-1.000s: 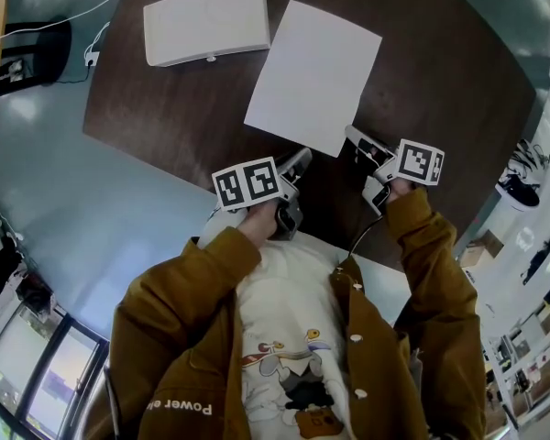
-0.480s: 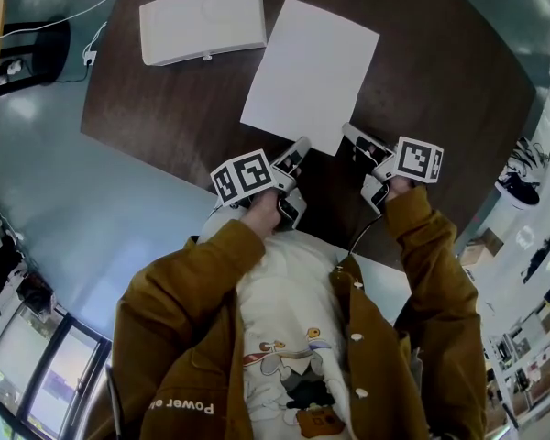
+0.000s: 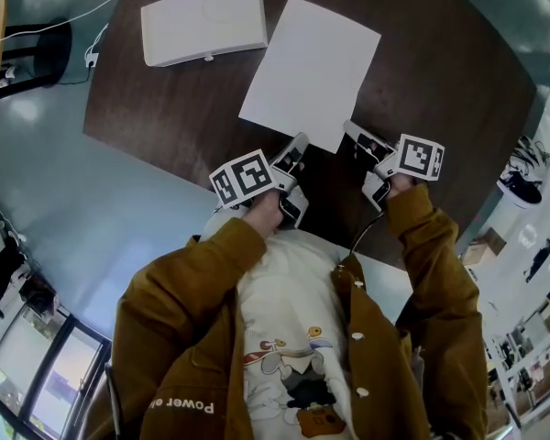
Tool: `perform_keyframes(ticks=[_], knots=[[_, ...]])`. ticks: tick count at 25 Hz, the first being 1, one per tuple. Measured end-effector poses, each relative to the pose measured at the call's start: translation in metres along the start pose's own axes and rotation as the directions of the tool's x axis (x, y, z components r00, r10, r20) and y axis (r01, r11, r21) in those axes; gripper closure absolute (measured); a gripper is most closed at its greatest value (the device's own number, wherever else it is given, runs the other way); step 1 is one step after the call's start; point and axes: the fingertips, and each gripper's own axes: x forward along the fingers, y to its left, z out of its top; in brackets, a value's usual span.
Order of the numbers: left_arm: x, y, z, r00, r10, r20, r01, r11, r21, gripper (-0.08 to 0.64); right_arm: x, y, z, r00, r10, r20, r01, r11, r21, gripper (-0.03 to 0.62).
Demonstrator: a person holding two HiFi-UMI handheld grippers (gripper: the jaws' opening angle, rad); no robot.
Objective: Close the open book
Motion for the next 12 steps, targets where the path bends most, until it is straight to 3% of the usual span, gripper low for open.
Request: perform_keyframes(ticks=[2,6,9,12], knots=[[0.000,-0.006,0.002,1.000,-0.014,0.005,0.014,1.000,0.001,0.533,-0.002,-0.005,-0.002,0.999,-0.037,-0.001,0.037,0.999,0.027,0.540],[0.000,-0.017,0.004,0.999,-0.031,0.008,0.031,1.000,0.003,0.549,-0.001,0.000,-0.003,1.000,-0.021,0.004,0.021,0.999,0.026,0.469],[-0.002,-0.022,0.005,0.999,-0.042,0.009,0.042,0.999,0.000,0.551,0.001,0.017,-0.003,0.999,0.052,0.015,-0.052,0.998,-0.019,0.439],[-0.004,-0.030,0.007,0.998,-0.055,0.009,0.055,0.998,-0.002,0.551,-0.007,0.026,-0.006,1.000,0.014,0.019,-0.011,0.994,-0.104,0.419]])
